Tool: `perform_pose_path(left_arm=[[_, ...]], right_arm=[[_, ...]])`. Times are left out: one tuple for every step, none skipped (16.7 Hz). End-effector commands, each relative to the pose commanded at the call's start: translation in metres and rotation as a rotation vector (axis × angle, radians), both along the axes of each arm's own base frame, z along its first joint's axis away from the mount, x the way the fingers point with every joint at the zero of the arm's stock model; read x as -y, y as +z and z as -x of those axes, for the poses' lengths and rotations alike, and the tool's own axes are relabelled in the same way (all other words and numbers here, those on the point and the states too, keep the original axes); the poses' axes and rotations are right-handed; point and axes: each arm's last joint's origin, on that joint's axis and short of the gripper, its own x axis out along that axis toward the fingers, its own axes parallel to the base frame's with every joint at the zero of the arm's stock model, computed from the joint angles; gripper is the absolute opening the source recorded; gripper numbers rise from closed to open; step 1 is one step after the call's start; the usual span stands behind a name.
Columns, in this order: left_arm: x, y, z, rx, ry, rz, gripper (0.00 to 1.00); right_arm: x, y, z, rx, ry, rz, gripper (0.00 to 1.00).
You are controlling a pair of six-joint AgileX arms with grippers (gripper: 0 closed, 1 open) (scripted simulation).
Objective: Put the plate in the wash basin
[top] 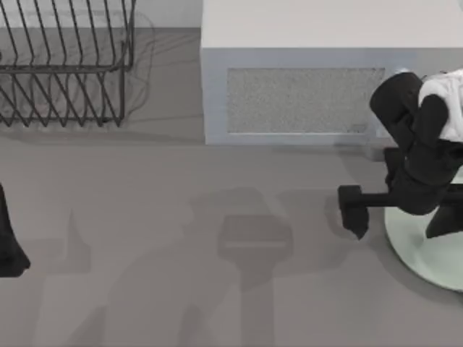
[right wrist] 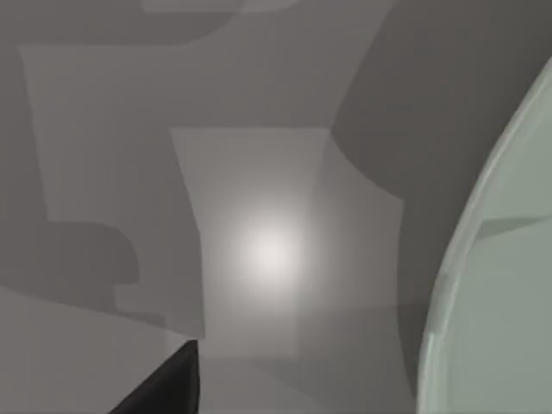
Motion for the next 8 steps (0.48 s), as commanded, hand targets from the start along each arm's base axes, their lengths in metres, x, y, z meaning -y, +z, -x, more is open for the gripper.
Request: perform_pose_path(left_arm=[[0.0, 0.0, 0.0, 0.0, 0.0, 0.0, 1.0], [0.0, 0.0, 0.0, 0.0, 0.0, 0.0, 1.0], [0.0, 0.0, 0.0, 0.0, 0.0, 0.0, 1.0], [0.0, 0.0, 0.0, 0.0, 0.0, 0.0, 1.0], [0.0, 0.0, 0.0, 0.0, 0.0, 0.0, 1.0], [0.0, 0.0, 0.0, 0.0, 0.0, 0.0, 1.0], [0.0, 0.0, 0.0, 0.0, 0.0, 0.0, 1.0], [0.0, 0.0, 0.0, 0.0, 0.0, 0.0, 1.0]], right_arm=[[0.0007, -0.0044, -0.0026, 0.013, -0.006, -0.004, 1.0], [0.0012, -0.0071, -0.0051, 0.026, -0.011, -0.008, 1.0], [0.0015, -0.0084, -0.007, 0.035, -0.014, -0.012, 1.0], [0.0015, -0.0086, -0.0074, 0.037, -0.015, -0.012, 1.0], [0.0015, -0.0086, -0.0074, 0.037, -0.015, -0.012, 1.0], [0.0015, -0.0086, -0.0074, 0.037, -0.015, -0.012, 1.0], [0.0015, -0.0086, -0.0074, 0.037, -0.015, -0.012, 1.0], [0.0015, -0.0086, -0.0074, 0.037, -0.015, -0.012, 0.92]])
